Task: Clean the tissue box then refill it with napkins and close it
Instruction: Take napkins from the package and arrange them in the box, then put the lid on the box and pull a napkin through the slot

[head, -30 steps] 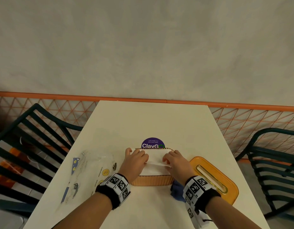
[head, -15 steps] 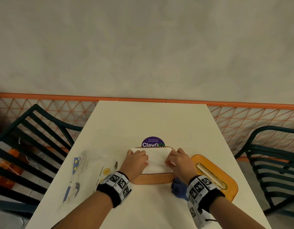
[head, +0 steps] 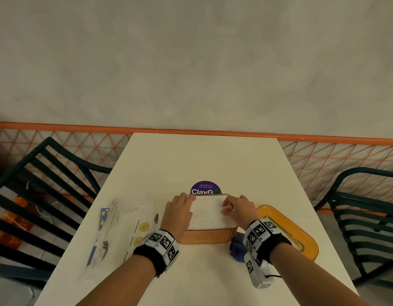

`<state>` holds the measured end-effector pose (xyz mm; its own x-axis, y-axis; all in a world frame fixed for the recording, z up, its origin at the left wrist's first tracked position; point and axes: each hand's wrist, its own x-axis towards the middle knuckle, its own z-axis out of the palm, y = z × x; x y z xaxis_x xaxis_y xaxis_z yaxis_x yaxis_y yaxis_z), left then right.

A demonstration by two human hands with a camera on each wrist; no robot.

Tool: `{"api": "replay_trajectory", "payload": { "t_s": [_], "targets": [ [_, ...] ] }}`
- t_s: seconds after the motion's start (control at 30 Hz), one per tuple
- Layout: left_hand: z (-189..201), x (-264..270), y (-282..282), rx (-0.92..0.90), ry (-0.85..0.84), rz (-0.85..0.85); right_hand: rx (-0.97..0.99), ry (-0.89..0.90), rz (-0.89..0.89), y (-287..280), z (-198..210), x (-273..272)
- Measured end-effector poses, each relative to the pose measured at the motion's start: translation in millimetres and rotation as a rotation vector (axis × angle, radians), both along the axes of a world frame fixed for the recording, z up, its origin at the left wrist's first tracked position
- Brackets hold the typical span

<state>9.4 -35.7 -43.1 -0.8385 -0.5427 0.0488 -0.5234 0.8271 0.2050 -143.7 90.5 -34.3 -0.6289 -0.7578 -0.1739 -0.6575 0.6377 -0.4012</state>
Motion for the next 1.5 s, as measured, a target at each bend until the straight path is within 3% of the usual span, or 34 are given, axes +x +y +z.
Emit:
{"api": "replay_trajectory", "payload": {
  "t_s": [0.07,0.13,0.27,0.37,0.47,0.53,0.63,0.77,0.93,1.03,1.1,1.23,1.37,1.5],
  "targets": [
    [-5.3,1.5,5.4,-0.213,-0.034,-0.058,0.021,0.019,-0.012,1.1,2.7,3.1],
    [-2.4,1.8,17.4,-0.28,-0.074,-0.077,0.037,0.042,-0.012,1.5,3.6,5.3],
    [-2.8,0.3,29.8,-0.245,-0.238,-0.071,-0.019,0.096,0.023,4.4,-0.2,6.5],
    [-0.6,2.1,34.2,-0.206,-0.143,-0.089,-0.182,0.098,0.026,13.8,-3.8,2.9],
    [-12.1,1.9,32.1,-0.244,-0.095,-0.108,-0.293,0.113,-0.091,40.9,-6.6,-11.3],
    [-11.1,1.8,32.5,-0.264,-0.066,-0.127,-0.208,0.101,-0.212,68.2,-13.3,-28.7],
    [-8.2,2.8,34.9,-0.229,-0.088,-0.124,0.163,-0.047,-0.395,109.5,-34.1,-60.0],
    [-8.9,2.3,36.1,-0.207,-0.08,-0.124,0.49,-0.145,-0.362,138.8,-58.8,-80.3],
    [-15.5,2.5,34.8,-0.208,-0.046,-0.123,0.491,-0.113,-0.317,142.6,-55.4,-78.3],
    [-18.4,3.6,33.4,-0.21,-0.02,-0.117,0.335,-0.161,-0.361,136.7,-34.2,-80.7],
    [-20.3,4.1,32.6,-0.205,-0.007,-0.117,0.154,-0.172,-0.299,123.7,-10.5,-79.4],
    [-23.1,5.0,31.0,-0.226,0.022,-0.129,-0.064,-0.114,0.076,71.6,31.9,-56.0],
    [-22.4,8.8,29.3,-0.226,0.006,-0.121,0.008,-0.068,0.361,23.0,47.3,-23.1],
    [-19.5,21.8,33.0,-0.211,-0.002,-0.068,0.159,-0.021,0.449,0.0,44.0,-9.5]
  ]
}}
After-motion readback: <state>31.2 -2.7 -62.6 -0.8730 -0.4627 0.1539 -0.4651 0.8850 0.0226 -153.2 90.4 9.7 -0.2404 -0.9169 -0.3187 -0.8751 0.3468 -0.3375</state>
